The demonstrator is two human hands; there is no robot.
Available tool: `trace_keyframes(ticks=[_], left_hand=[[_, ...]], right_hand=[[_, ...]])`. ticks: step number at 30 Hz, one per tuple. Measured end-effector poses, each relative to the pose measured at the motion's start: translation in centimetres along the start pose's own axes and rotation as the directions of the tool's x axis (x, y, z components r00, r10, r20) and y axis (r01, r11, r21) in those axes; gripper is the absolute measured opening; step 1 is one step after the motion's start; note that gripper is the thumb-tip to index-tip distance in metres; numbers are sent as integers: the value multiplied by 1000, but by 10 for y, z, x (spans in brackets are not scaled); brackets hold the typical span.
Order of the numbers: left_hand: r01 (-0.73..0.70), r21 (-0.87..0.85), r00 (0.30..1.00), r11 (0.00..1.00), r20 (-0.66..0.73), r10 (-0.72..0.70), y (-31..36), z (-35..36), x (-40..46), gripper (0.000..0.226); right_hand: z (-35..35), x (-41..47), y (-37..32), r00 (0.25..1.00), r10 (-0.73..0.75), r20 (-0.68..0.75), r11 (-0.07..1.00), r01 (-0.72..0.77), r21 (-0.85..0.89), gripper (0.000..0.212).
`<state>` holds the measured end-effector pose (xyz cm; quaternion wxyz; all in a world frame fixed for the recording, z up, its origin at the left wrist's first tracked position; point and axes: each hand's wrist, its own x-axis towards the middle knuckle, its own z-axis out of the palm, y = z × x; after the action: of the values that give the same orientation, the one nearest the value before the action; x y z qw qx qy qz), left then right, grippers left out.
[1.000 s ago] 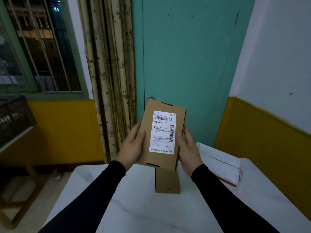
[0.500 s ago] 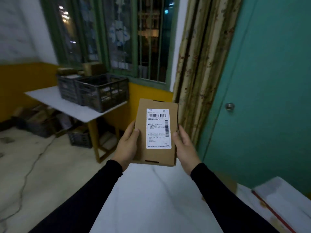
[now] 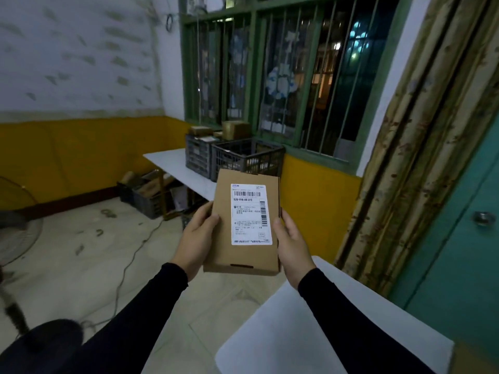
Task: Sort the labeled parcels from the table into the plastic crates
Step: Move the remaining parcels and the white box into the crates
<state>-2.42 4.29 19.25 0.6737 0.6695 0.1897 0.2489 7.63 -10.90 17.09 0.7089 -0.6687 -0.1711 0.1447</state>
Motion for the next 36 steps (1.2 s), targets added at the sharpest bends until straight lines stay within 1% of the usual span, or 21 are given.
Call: trace_keyframes(ticks=[2,5,8,12,13,15,17,21,23,25,29,31,36], left_hand=[[-14,7,1000,1000,-27,14,2,-42,21,37],[-30,12,997,999,-70,31,3,-94,51,35],[-27,33,995,999,-92,30,-2,-131,80,35],[-1,32,993,999,-120,5,-17,-163,129,38],[7,28,992,1000,-127,-4,-20,-167,141,38],[14,23,991,1000,-135,-11,-26,-174,171,36],[12,33,991,999,-136,-8,-26,-177,205,32],[-6,65,989,998,-145,15,-28,-177,286,32],[-3,92,990,996,-139,16,-29,-176,339,33],[-3,101,990,995,-139,17,-29,-176,373,35],[-2,126,995,992,-94,14,-37,-175,455,33],[-14,132,999,991,-44,20,-45,-176,502,31],[-52,155,996,986,76,40,-70,-186,620,29]], right_hand=[[48,16,3,1000,-14,18,1000,14,-12,25],[108,35,6,999,0,44,1000,-1,16,27],[152,56,11,998,40,43,999,-41,25,27],[192,105,25,997,71,11,997,-72,31,20],[200,118,27,996,86,12,996,-86,36,19],[214,150,32,995,96,2,994,-96,43,30],[226,186,36,994,105,4,992,-105,66,35],[241,262,39,993,120,10,980,-120,158,30],[251,312,40,991,135,13,975,-135,177,31],[256,342,40,989,150,17,969,-150,196,34],[266,410,48,987,158,-24,973,-151,174,38],[270,450,54,990,131,-57,981,-121,154,41],[290,545,68,985,81,-155,993,-66,99,41]])
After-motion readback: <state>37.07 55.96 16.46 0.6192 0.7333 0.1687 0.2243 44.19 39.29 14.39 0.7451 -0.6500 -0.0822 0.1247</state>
